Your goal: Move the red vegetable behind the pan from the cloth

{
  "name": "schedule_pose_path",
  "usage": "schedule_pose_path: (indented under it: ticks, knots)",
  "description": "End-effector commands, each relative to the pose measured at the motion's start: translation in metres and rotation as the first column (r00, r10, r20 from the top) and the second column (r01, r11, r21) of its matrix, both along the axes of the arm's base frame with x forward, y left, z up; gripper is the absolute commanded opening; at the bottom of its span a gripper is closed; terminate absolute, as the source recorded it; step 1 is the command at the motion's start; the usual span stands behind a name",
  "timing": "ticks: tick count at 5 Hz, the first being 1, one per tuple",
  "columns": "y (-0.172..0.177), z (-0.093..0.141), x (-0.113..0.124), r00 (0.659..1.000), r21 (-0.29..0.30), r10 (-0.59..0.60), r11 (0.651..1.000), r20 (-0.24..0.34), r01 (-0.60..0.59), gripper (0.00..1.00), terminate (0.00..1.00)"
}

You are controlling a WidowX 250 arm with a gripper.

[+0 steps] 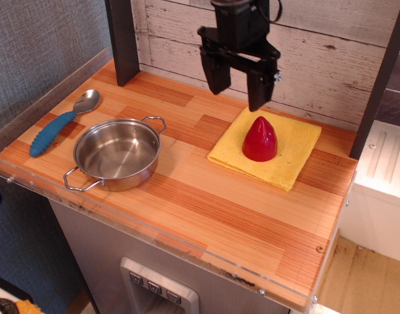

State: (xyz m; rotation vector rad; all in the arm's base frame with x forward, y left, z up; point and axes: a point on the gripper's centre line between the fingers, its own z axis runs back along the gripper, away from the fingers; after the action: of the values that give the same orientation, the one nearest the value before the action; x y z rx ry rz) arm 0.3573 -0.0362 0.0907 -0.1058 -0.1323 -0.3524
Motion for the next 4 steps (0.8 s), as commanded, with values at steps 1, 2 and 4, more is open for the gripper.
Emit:
schedule_pose_path:
  ticks: [1,2,4]
  knots:
    - [-0.027,-0.016,0.000,0.997,0.042,-0.080,0.996,0.007,0.079,1.00,0.00]
    - [-0.037,-0.032,-0.005,0.994,0.067,-0.110,0.992,-0.013,0.110,1.00,0.00]
    - [-0.030,-0.045,-0.002,0.993,0.093,-0.110,0.989,-0.033,0.113,0.00,0.00]
